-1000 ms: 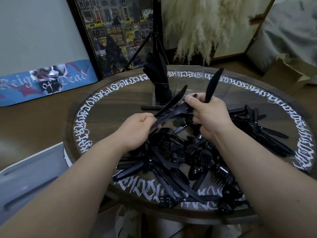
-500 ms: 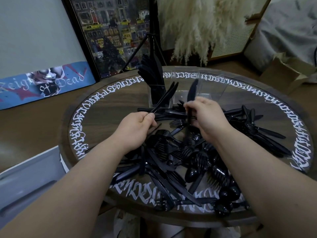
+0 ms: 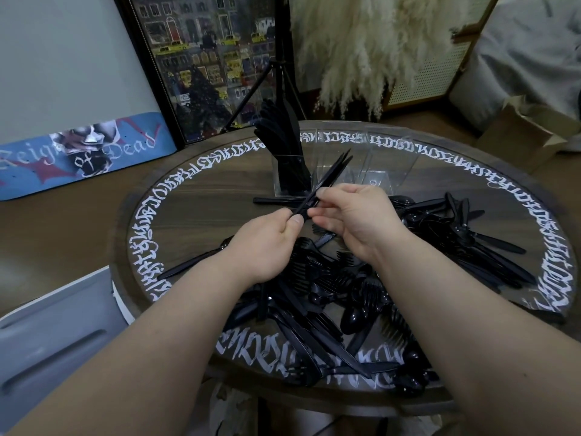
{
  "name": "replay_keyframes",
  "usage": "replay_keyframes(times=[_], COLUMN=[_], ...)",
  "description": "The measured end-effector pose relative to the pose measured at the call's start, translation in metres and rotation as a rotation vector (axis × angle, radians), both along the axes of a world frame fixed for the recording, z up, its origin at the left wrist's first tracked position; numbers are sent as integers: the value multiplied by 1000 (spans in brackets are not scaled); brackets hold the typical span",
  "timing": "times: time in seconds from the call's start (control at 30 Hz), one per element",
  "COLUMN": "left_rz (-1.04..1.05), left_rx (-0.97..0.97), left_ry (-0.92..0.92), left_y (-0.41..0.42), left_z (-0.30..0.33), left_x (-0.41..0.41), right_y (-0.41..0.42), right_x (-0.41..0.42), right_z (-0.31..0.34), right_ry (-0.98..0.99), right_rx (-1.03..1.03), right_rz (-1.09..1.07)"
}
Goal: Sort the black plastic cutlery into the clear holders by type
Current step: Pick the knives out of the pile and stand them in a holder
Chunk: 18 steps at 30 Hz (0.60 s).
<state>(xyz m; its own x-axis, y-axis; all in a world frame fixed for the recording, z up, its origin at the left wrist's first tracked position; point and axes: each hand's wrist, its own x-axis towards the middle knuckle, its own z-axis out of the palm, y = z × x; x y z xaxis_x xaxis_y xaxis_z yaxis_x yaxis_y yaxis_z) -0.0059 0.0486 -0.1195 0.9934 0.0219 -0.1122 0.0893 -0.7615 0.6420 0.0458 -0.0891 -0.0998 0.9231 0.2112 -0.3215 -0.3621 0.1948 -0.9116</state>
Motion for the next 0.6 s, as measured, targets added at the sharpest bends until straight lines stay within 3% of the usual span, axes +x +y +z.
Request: replay_keyframes(times=[0.23,0.6], left_rz=[-62,-71], left_rx=[89,30], left_ry=[32,0], left_y=[6,7], left_z=[6,11], left_x=[1,1], right_y=[-6,-6], right_x=[0,1], right_z=[1,-4], right_ry=[38,-18], right_rx=[172,151], right_rz=[78,-29])
